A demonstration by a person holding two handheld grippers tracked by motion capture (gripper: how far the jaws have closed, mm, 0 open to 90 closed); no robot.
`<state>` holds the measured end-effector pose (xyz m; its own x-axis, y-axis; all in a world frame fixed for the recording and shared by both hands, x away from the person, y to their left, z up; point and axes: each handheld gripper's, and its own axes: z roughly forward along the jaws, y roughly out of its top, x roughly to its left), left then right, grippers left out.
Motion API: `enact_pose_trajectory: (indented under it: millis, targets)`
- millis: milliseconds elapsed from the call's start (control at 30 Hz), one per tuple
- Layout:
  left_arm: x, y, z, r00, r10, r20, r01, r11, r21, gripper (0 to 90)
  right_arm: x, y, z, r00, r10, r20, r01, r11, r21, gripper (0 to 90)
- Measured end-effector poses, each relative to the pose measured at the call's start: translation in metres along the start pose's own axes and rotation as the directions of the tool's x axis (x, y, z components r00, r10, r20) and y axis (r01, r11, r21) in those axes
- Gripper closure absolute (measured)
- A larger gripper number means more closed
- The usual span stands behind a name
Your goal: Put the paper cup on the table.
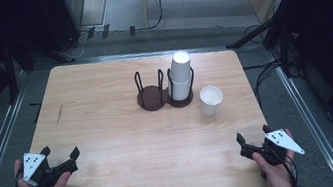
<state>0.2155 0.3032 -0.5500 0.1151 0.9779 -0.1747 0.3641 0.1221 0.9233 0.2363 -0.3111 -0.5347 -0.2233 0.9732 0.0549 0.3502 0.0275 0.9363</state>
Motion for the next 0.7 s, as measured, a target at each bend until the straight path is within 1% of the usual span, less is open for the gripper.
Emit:
enact_pose_trajectory:
  millis: [100,167,333,400,467,500,600,633,700]
  targets:
    - [0.002,0.0,-0.002,0.9999,-0.015,0.005,0.015,0.9999,0.0,0.0,-0.003,-0.003,-0.004,1.0,0.009,0.003,-0.009,1.0,0.008,1.2]
    - [0.002,-0.001,-0.005,0.9998,-0.017,0.007,0.017,0.9999,0.002,0.0,-0.007,-0.006,-0.006,0.9998,0.017,0.009,-0.018,1.0,0.017,2.2]
    - [0.002,-0.004,-0.011,0.9997,-0.014,0.018,0.014,0.9999,0.01,0.0,-0.011,-0.008,-0.007,0.9994,0.029,0.02,-0.03,0.999,0.021,3.0]
    - [0.003,-0.005,-0.013,0.9994,-0.019,0.028,0.018,0.9998,0.012,0.0,-0.01,-0.01,-0.006,0.9996,0.015,0.025,-0.015,1.0,0.022,2.9]
    - [0.004,-0.005,-0.014,0.9992,-0.025,0.032,0.025,0.9996,0.014,0.0,-0.009,-0.012,-0.005,0.9989,-0.007,0.046,0.006,1.0,0.03,3.0]
    - [0.004,-0.005,-0.014,0.9991,-0.027,0.032,0.027,0.9995,0.014,0.0,-0.009,-0.013,-0.005,0.999,-0.007,0.043,0.005,0.999,0.036,3.0]
    - [0.004,-0.005,-0.013,0.9991,-0.025,0.035,0.025,0.9996,0.015,0.0,-0.01,-0.013,-0.006,0.9987,0.004,0.05,-0.005,1.0,0.024,3.0]
    - [0.003,-0.005,-0.013,0.9991,-0.022,0.036,0.022,0.9996,0.016,0.0,-0.01,-0.013,-0.006,0.9987,0.001,0.051,-0.002,1.0,0.022,3.0]
    - [0.002,-0.005,-0.012,0.9992,-0.015,0.036,0.015,0.9997,0.019,0.0,-0.007,-0.013,-0.006,0.9974,-0.017,0.07,0.016,1.0,0.023,3.1]
